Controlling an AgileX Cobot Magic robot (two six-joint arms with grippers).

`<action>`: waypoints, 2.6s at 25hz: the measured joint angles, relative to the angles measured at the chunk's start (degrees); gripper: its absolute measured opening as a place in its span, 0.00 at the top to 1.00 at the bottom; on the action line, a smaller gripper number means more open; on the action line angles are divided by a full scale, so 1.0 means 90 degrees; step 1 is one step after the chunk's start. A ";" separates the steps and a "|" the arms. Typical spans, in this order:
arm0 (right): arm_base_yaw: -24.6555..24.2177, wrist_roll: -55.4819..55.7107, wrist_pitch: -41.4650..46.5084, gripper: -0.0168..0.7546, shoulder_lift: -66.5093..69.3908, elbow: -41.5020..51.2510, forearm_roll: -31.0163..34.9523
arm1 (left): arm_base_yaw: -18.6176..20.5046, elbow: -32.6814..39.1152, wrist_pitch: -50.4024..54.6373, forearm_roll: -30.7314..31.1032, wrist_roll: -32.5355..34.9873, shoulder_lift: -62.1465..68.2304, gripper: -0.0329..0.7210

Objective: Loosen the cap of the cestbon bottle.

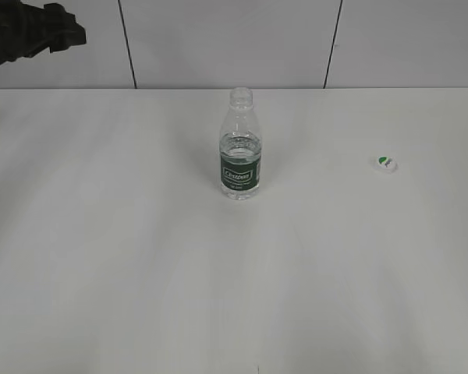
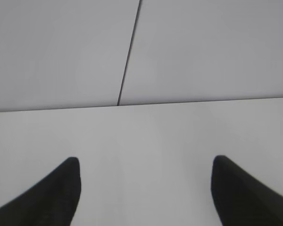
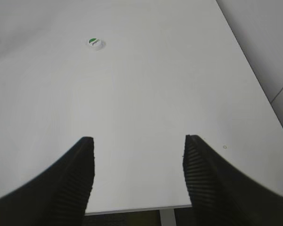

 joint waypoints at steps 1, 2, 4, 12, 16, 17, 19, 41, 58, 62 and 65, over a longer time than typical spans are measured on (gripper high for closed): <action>0.0000 0.0000 0.0000 0.39 0.0000 0.0000 0.0000 | -0.0030 0.0000 0.0040 -0.0042 0.0008 0.0000 0.26; 0.0000 0.0000 0.0000 0.39 0.0000 0.0000 0.0000 | -0.0063 0.0000 0.0120 -0.0152 0.0123 0.0000 0.26; 0.0000 0.0000 0.0000 0.39 0.0000 0.0000 0.0000 | -0.0135 0.0000 0.0348 -0.0582 0.0796 0.0000 0.26; 0.0000 -0.0005 0.0000 0.39 0.0000 0.0000 0.0000 | -0.0638 0.0000 0.2091 -0.4580 0.4830 0.0000 0.26; 0.0000 -0.0005 0.0000 0.39 0.0000 0.0000 0.0000 | -0.1030 0.0000 0.2970 -0.7399 0.7870 0.0000 0.26; 0.0000 -0.0005 0.0000 0.39 0.0000 0.0000 0.0000 | -0.1120 0.0000 0.3218 -0.7915 0.8492 -0.0017 0.26; 0.0000 -0.0013 0.0000 0.39 0.0000 0.0000 0.0000 | -0.1260 0.0000 0.3790 -0.9037 0.9408 -0.0110 0.26; 0.0000 -0.0013 0.0000 0.39 0.0000 0.0000 0.0000 | -0.0999 0.2216 0.8092 -1.0540 1.0897 -0.4540 0.28; 0.0000 -0.0013 0.0000 0.39 0.0000 0.0000 0.0000 | -0.0999 0.4531 0.7682 -1.1487 1.1473 -0.9344 0.40; 0.0000 -0.0013 0.0000 0.39 0.0000 0.0000 0.0000 | -0.0999 0.4780 0.6984 -1.1507 1.1660 -0.9864 0.40; 0.0000 -0.0013 0.0000 0.39 0.0000 0.0000 0.0000 | -0.0999 0.4970 0.6580 -1.1513 1.1777 -1.0099 0.42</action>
